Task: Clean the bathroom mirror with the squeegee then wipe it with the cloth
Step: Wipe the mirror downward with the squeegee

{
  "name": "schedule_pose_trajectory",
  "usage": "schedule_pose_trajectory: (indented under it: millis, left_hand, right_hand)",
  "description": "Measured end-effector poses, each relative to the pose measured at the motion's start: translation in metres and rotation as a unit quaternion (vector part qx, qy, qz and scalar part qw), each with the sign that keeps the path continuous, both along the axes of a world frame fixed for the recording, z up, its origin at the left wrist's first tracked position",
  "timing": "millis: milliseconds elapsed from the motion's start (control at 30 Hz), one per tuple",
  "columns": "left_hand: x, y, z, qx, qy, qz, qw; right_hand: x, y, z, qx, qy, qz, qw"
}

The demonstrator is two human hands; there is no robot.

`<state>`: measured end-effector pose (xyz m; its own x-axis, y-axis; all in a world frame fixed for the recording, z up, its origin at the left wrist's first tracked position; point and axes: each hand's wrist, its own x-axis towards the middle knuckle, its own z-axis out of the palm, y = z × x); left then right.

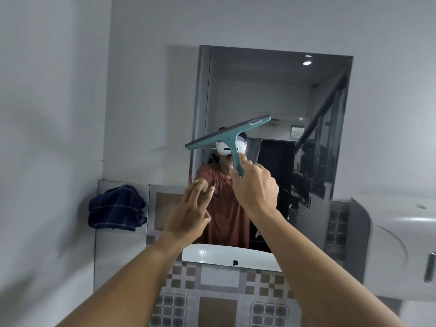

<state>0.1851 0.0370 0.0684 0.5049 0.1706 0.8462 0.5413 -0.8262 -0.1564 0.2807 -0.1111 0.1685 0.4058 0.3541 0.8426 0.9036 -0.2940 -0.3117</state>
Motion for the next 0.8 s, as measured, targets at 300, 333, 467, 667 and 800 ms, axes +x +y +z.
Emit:
schedule_pose_trajectory:
  millis: [300, 333, 467, 667, 800]
  left_hand:
    - [-0.004, -0.001, 0.001, 0.038, -0.020, -0.021, 0.999]
    - [-0.005, 0.000, 0.001, 0.039, -0.022, -0.023, 0.999]
    - [-0.005, 0.001, 0.001, 0.034, -0.014, -0.031, 0.999]
    - [-0.010, 0.003, 0.005, 0.025, -0.007, -0.056, 0.998]
    - [-0.014, 0.003, 0.019, 0.027, -0.046, -0.074, 0.996]
  right_hand:
    - [0.033, -0.034, 0.013, -0.091, -0.085, -0.054, 0.991]
    - [0.036, -0.036, 0.013, -0.095, -0.093, -0.057, 0.989]
    - [0.043, -0.040, 0.016, -0.105, -0.109, -0.057, 0.987]
    - [0.055, -0.048, 0.021, -0.113, -0.118, -0.066, 0.984]
    - [0.064, -0.053, 0.022, -0.124, -0.127, -0.076, 0.981]
